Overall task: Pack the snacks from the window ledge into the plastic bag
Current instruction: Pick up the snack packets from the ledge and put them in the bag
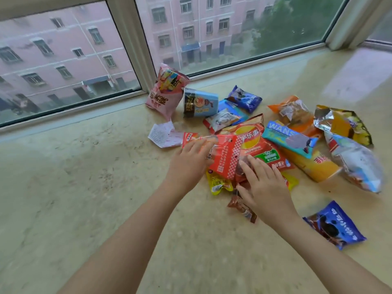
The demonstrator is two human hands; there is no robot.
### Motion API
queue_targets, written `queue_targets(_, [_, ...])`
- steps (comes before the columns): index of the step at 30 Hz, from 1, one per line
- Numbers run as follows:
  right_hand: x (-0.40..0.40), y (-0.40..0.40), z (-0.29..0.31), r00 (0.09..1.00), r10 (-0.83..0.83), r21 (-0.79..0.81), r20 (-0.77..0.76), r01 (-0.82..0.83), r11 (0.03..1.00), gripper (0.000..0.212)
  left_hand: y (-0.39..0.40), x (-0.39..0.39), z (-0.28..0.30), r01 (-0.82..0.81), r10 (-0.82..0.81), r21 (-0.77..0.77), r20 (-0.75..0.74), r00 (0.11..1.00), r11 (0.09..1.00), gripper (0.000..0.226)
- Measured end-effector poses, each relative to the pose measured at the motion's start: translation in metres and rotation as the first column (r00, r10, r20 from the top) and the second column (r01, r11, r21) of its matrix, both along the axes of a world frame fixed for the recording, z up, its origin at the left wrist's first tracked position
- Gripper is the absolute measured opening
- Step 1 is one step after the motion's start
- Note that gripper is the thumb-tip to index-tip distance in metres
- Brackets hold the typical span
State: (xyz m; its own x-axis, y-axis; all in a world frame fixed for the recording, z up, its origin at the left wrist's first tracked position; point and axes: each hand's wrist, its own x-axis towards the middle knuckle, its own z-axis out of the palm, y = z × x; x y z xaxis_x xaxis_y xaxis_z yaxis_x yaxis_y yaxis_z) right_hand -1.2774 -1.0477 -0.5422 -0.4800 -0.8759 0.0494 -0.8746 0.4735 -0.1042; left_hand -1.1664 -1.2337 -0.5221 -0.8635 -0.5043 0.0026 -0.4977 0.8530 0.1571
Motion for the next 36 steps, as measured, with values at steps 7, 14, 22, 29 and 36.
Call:
queue_targets(7, [-0.040,-0.003,-0.022,0.999,-0.050,0.016,-0.014,0.050,0.999,0.062,-0.051,-0.064,-0.012,0.042,-0.084,0.127,0.341,0.936,0.991,0.104])
queue_targets(14, [-0.069,-0.011,-0.030,0.986,-0.164,0.007,-0.034,0.164,0.986,0.061,-0.061,-0.056,-0.015,0.038,-0.055,0.047,0.421,0.905,0.998,0.115])
queue_targets(22, [-0.068,-0.019,-0.026,0.911,-0.256,-0.185,0.324,0.326,0.927,0.061,-0.059,0.017,-0.018,-0.413,0.286,0.418,0.335,0.898,0.809,0.068])
queue_targets(29, [-0.073,-0.042,-0.016,0.488,-0.363,0.005,0.794,0.592,0.806,0.104,-0.051,0.074,-0.014,-0.452,0.432,0.795,0.271,0.860,0.403,0.050])
queue_targets(36, [-0.056,-0.048,0.000,0.195,-0.189,0.021,0.962,0.642,0.766,0.092,-0.030,0.112,-0.015,-0.346,0.619,0.914,0.149,0.771,0.211,0.048])
